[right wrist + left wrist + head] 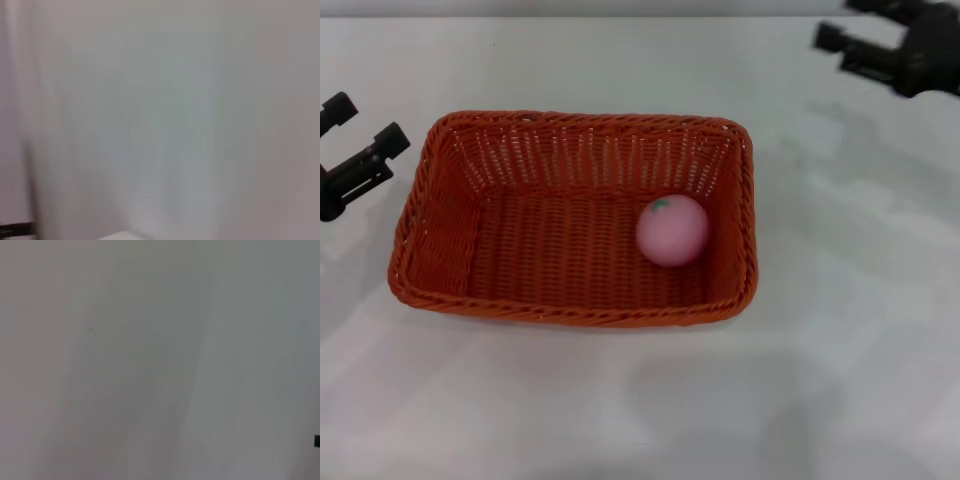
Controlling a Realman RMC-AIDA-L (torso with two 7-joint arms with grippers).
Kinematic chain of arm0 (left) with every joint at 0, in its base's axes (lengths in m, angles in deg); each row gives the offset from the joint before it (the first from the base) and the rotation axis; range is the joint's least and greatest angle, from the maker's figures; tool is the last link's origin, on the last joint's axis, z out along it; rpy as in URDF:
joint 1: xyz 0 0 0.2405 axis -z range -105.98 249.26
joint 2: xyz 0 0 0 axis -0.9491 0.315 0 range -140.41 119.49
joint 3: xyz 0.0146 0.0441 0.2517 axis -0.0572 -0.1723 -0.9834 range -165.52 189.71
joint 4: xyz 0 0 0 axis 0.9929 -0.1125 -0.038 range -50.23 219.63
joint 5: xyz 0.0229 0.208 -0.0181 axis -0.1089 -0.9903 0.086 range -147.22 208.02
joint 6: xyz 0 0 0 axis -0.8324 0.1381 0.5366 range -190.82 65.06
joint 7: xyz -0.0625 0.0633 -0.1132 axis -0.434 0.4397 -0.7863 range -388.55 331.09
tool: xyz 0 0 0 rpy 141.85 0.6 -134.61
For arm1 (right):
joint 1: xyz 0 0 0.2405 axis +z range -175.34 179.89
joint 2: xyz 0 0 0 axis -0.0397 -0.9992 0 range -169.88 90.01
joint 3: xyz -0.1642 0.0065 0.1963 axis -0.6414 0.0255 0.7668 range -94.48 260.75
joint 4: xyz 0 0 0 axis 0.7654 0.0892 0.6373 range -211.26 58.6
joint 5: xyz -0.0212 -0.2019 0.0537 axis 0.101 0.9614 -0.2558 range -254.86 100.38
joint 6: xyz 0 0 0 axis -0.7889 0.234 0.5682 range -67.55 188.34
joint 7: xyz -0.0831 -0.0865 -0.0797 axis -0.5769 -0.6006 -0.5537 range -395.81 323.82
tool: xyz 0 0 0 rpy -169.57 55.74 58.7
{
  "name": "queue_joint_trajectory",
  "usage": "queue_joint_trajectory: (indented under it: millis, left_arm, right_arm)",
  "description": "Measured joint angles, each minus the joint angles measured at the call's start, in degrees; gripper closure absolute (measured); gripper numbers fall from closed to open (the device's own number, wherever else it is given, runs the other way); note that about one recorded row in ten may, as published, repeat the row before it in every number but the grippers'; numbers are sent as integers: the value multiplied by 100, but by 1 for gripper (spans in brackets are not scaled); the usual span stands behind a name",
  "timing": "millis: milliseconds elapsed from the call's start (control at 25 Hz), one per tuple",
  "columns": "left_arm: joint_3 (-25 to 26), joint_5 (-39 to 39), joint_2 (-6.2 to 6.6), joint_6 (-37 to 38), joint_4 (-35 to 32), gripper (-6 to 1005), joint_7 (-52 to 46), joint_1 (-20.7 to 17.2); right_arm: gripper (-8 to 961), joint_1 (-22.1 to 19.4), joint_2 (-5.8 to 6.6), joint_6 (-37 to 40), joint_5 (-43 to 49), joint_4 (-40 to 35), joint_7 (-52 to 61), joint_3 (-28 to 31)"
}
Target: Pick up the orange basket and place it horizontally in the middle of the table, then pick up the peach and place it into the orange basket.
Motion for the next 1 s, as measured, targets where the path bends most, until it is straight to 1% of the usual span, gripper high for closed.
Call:
queue_joint_trajectory:
  millis: [120, 280, 400, 600, 760, 1000]
  left_arm:
    - [0, 71, 1, 15, -5, 127, 77, 4]
    - [3, 237, 13, 20, -122, 127, 270, -10]
    - [4, 323, 21, 58, -201, 127, 399, 7]
    - [-1, 422, 10, 102, -295, 127, 554, 10]
    - [1, 429, 12, 102, -318, 128, 578, 5]
    - [4, 461, 12, 101, -318, 128, 598, -25]
  right_arm:
    - [169, -190, -8, 158, 4, 35, -260, 466]
    - [169, -383, -92, 426, -12, 186, -734, 928]
    - [169, -418, -99, 504, -50, 529, -1101, 1216]
    - [169, -399, -100, 388, -59, 1289, -1798, 1868]
    - [169, -426, -103, 363, -68, 1477, -1981, 1997]
    - [169, -444, -109, 352, -79, 1635, -2117, 2024]
